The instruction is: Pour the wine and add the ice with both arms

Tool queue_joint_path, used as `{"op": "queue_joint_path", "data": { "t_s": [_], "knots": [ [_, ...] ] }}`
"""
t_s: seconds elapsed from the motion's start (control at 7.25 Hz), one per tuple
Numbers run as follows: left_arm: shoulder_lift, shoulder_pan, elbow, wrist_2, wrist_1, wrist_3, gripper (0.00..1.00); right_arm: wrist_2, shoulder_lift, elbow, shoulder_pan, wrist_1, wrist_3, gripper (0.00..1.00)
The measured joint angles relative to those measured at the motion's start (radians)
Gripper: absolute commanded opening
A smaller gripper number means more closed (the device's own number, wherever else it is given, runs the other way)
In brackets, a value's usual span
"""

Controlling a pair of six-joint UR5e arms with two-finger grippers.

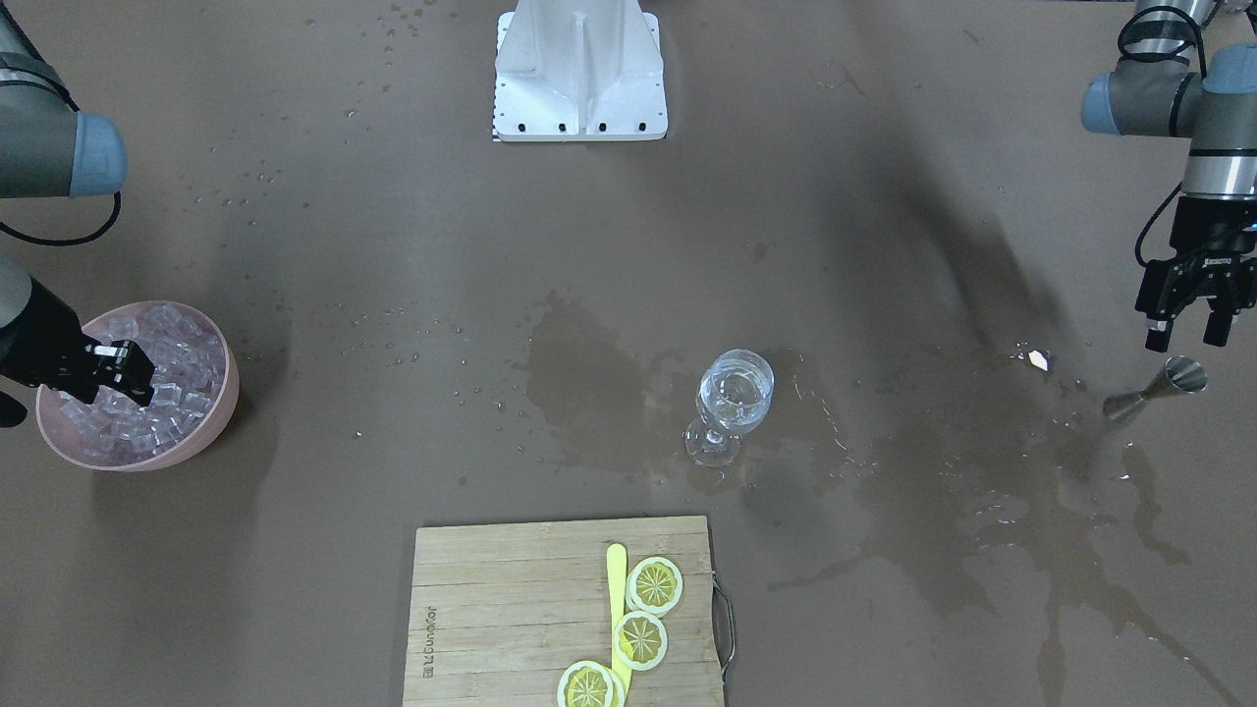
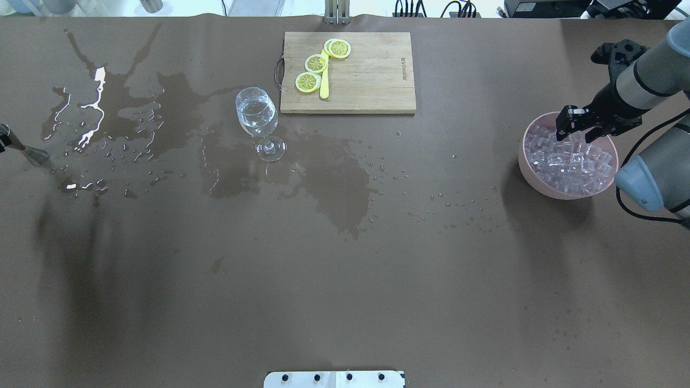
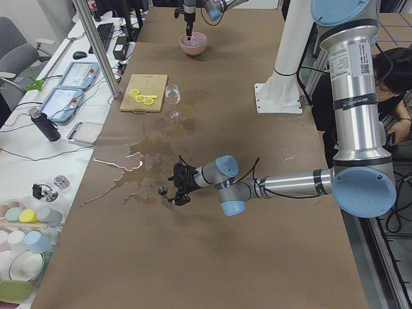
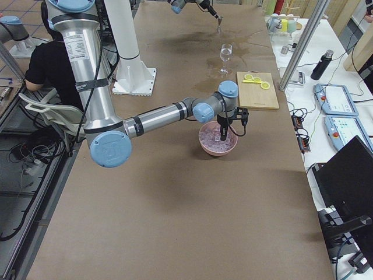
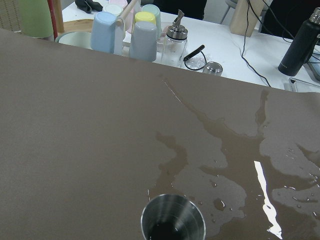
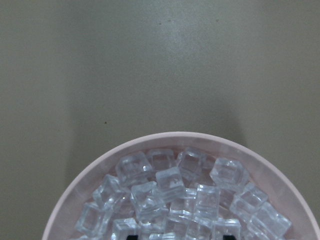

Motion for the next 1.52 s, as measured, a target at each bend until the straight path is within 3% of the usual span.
{"op": "queue_joint_path", "data": {
  "t_s": [0.28,0.69,1.38,1.52],
  "knots": [
    [-0.007,0.098,0.040,0.150,0.001,0.003,0.96,-0.033,-0.001,-0.028,-0.036,0.061,0.044,0.67],
    [-0.018,0.133,0.062,0.200,0.003,0.006,0.95,-0.074,-0.002,-0.032,-0.087,0.105,0.103,0.64],
    [-0.076,0.143,0.117,0.208,0.000,0.006,0.94,-0.096,-0.055,-0.030,-0.102,0.175,0.121,0.00],
    [-0.094,0.145,0.137,0.206,0.000,0.006,0.94,-0.097,-0.058,-0.028,-0.102,0.177,0.124,0.00]
  ]
}}
